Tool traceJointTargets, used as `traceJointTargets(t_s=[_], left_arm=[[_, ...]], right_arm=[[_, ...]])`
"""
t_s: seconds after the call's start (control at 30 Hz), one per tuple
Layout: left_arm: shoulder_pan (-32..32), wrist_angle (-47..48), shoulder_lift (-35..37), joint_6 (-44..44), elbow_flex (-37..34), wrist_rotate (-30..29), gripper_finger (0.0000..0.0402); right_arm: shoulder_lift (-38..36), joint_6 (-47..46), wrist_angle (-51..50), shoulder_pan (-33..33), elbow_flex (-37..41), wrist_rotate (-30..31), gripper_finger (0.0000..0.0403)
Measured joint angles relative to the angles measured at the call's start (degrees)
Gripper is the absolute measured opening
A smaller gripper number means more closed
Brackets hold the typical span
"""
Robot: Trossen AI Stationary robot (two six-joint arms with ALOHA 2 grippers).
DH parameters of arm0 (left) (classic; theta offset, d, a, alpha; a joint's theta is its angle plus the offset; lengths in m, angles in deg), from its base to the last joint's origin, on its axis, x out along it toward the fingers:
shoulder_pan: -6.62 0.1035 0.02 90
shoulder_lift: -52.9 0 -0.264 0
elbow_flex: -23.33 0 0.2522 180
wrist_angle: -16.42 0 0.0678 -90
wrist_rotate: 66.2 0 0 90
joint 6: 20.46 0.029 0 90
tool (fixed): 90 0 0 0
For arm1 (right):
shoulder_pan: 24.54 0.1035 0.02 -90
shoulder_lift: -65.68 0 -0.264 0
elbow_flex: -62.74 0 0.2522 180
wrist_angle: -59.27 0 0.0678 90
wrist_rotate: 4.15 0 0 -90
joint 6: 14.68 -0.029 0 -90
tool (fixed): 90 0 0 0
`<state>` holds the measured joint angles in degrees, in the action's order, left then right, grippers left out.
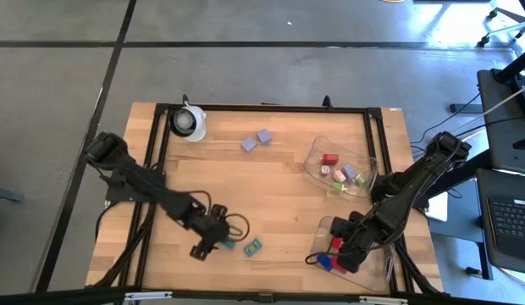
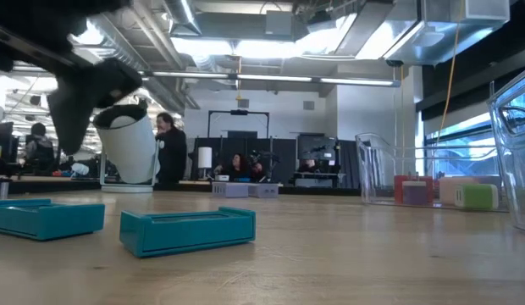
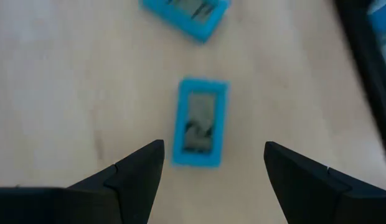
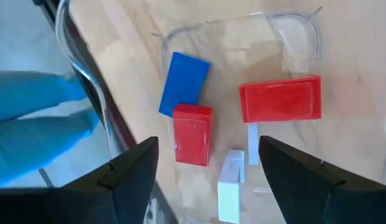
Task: Pick & Place Office items
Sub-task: Put the left light blue digital clock into the bottom transparent bin
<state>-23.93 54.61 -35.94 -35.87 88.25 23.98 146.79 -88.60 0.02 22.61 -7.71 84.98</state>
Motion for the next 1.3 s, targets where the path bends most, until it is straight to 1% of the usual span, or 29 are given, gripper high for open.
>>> traceJointTargets(t_s=[0.1,0.2,0.27,0.4,0.5,0.67,0.8,1.07,1.2,1.3], left_arm=[[-2.72,-2.25,-0.29,0.14,-0.11,-3.90,0.0273],[-4.06,-3.18,-1.67,0.14,-0.11,-7.83,0.0273],[-4.30,-3.73,-3.18,0.14,-0.11,-9.36,0.0273],[-4.06,-3.72,-6.51,-0.88,-0.13,-9.62,0.0273],[-4.06,-3.44,-9.14,-1.19,-0.13,-11.05,0.0273],[-3.91,-3.68,-11.16,-3.01,0.07,-10.58,0.0268],[-3.91,-3.75,-11.06,-4.83,0.04,-10.04,0.0242],[-3.93,-4.56,-11.13,-6.05,-0.02,-9.27,0.0152],[-3.82,-5.91,-11.45,-10.45,1.14,-10.83,0.0151],[-3.47,-6.02,-11.54,-12.95,3.41,-15.15,0.0151]], right_arm=[[-0.01,1.78,0.00,0.01,0.00,-0.01,0.0281],[-0.01,3.14,-0.04,-0.01,0.00,0.17,0.0281],[-0.01,4.12,-0.03,0.00,0.00,1.13,0.0281],[-0.01,4.33,-0.04,-0.03,0.00,2.64,0.0281],[-0.01,4.28,-0.02,-0.01,0.00,3.33,0.0281],[-0.01,4.08,-0.03,-0.01,0.00,3.46,0.0281],[-0.01,4.38,-0.02,-0.01,0.00,3.47,0.0281],[-0.01,5.61,-0.04,-0.03,0.00,6.58,0.0281],[-0.01,5.57,-0.04,-0.03,0.00,6.58,0.0281],[-0.01,5.56,-0.04,-0.03,0.00,6.45,0.0281]])
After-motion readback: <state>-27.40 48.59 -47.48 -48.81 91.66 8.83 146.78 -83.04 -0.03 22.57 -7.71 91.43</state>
